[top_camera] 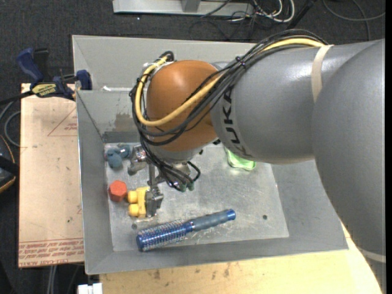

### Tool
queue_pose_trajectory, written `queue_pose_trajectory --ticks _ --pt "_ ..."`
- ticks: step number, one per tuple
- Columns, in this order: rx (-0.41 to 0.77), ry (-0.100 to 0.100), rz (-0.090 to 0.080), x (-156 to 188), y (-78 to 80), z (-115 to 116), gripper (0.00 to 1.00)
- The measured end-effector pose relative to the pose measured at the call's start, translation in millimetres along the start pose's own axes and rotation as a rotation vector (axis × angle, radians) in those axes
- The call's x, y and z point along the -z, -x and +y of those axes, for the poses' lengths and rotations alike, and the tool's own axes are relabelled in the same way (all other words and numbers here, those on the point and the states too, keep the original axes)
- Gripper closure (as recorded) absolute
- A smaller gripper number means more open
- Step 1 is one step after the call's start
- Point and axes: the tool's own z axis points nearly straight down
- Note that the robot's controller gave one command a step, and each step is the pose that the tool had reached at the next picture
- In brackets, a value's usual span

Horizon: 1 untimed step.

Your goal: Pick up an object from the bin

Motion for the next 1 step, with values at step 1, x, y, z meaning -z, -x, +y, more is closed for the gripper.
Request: queue_pose_trajectory --ticks 1 --pt "-0.075 -0.001 0.002 -109.3 -15.8 -67.4 0.0"
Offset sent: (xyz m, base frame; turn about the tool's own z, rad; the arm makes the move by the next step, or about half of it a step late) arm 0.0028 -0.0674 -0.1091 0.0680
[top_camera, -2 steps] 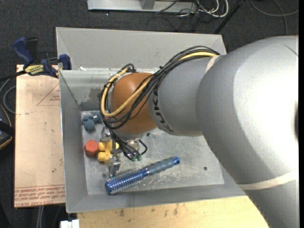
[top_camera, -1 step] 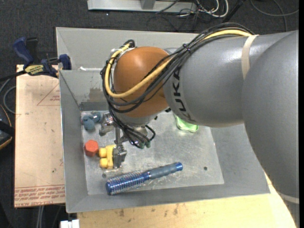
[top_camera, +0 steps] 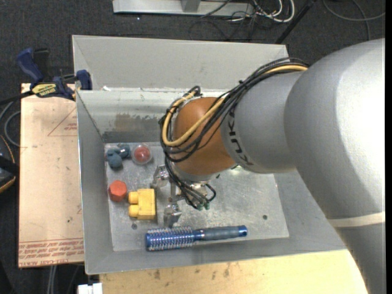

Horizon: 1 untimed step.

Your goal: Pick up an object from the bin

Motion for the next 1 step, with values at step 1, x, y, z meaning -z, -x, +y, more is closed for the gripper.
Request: queue_pose_trajectory --ticks 1 --pt "-0.014 0.001 -0.001 25.4 62.3 35.4 0.0"
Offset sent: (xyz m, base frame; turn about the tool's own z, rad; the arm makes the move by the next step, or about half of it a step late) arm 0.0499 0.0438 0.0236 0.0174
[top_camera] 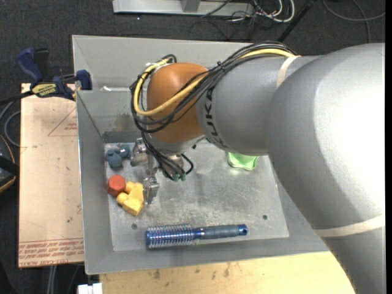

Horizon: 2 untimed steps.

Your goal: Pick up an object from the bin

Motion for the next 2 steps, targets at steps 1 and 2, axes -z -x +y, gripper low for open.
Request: queue_pose_trajectory --ticks 1,2 --pt "0.258 -0.002 -0.003 -28.3 -28.8 18.7 0.0" --pt "0.257 0.0 -0.011 -26.5 -27.0 19.5 1.0"
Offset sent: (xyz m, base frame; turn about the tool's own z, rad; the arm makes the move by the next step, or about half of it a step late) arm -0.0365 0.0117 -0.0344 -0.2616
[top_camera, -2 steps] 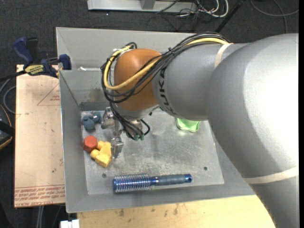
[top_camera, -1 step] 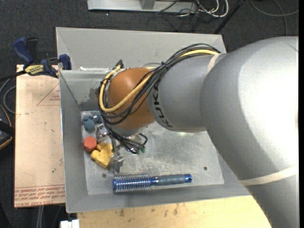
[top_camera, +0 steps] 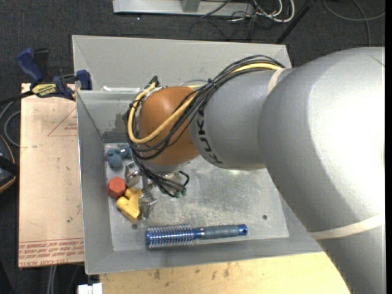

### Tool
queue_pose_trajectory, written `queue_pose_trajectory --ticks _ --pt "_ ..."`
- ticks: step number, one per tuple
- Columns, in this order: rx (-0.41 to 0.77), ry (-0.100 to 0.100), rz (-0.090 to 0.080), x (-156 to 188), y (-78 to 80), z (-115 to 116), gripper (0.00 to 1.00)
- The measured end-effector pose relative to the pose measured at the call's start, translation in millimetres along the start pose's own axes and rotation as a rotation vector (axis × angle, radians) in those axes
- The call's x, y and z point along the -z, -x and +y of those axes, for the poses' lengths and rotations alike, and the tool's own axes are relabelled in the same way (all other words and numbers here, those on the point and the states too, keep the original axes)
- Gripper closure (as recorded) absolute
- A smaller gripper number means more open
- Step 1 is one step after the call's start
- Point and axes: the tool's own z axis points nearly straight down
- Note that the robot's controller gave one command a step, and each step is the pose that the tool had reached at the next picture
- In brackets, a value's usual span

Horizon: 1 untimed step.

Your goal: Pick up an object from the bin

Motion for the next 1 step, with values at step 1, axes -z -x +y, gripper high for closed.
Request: queue_pose_trajectory --ticks 1 --pt "0.007 -0.001 0.009 150.7 27.3 -15.1 1.0"
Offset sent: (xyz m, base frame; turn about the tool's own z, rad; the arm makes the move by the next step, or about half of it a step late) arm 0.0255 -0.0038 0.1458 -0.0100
